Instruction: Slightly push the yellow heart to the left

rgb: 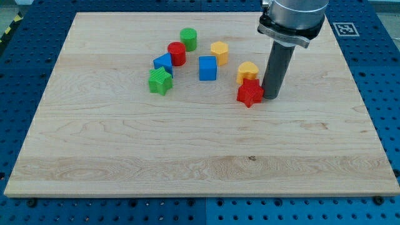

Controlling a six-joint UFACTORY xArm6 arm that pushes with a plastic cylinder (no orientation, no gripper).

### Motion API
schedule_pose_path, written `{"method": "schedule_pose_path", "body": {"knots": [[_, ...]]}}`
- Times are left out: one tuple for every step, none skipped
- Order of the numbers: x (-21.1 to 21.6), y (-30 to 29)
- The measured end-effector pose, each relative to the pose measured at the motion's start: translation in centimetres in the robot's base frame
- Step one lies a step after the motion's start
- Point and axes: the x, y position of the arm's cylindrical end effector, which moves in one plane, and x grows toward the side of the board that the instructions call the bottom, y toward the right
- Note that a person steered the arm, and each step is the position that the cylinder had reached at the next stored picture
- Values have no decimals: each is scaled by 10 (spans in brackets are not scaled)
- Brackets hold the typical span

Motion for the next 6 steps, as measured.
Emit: {"method": "schedule_pose_path", "body": {"knots": [[-18,3],[-31,3],[-31,2],[-31,1],[-31,-7],[-31,-11]]}}
